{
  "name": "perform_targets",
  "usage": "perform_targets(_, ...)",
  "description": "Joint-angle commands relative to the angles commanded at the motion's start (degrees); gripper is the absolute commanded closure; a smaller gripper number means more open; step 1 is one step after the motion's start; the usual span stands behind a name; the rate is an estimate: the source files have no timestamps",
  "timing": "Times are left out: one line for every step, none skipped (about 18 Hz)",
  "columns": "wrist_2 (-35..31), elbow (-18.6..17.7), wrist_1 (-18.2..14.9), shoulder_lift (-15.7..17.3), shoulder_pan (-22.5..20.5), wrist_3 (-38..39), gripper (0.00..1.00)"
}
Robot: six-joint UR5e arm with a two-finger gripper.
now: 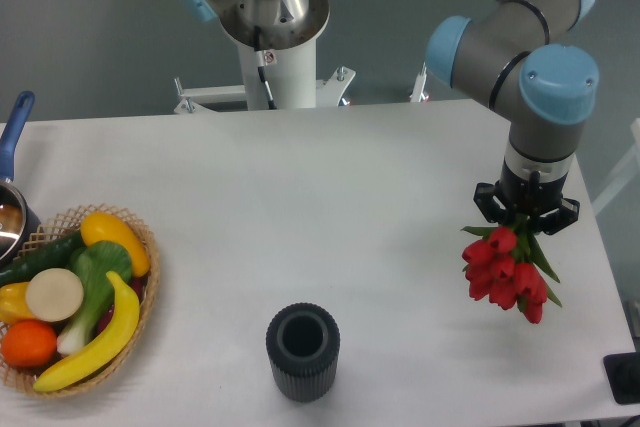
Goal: Insert the flowers into the vase
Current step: 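Hold the red tulip bunch in the gripper and begin lifting it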
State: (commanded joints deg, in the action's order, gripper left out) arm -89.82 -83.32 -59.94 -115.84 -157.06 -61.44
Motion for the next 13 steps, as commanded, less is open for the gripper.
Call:
perform_targets(0.0, 0.0, 0.0, -0.1, 0.0, 0.0, 1.0)
perform_targets(0.0, 0.0, 0.1, -0.1, 0.1, 0.0, 1.0)
perform_targets(0.1, 0.0, 0.3, 0.0, 0.1, 0.3, 1.0)
perform_targets(0.3, 0.4, 0.4, 0.0, 0.1, 0.6, 0.99)
perform_targets(0.4, 0.7, 0.5, 0.1, 0.2, 1.1, 0.98)
perform_targets(0.4, 0.4, 0.6, 0.0, 0.3, 1.1, 0.98)
perform_targets(0.7, 0.5, 1.3, 0.2, 0.2, 1.2, 0.99)
perform_targets(1.0, 0.6, 2.4, 0.2, 0.2, 1.8, 1.0)
perform_targets(2.3, 0.6, 3.5, 0.3, 0.3, 2.9, 1.0)
perform_targets(4.8, 0.6, 4.9, 0.4, 0.4, 3.8, 1.0)
perform_targets(7.5, 0.6, 6.4, 0.5, 0.5, 4.5, 1.0)
perform_targets(9.9, 0.6, 7.6, 1.0, 0.7, 5.1, 1.0)
perform_targets(11.8, 0.4, 8.5, 2.2, 0.9, 5.8, 1.0)
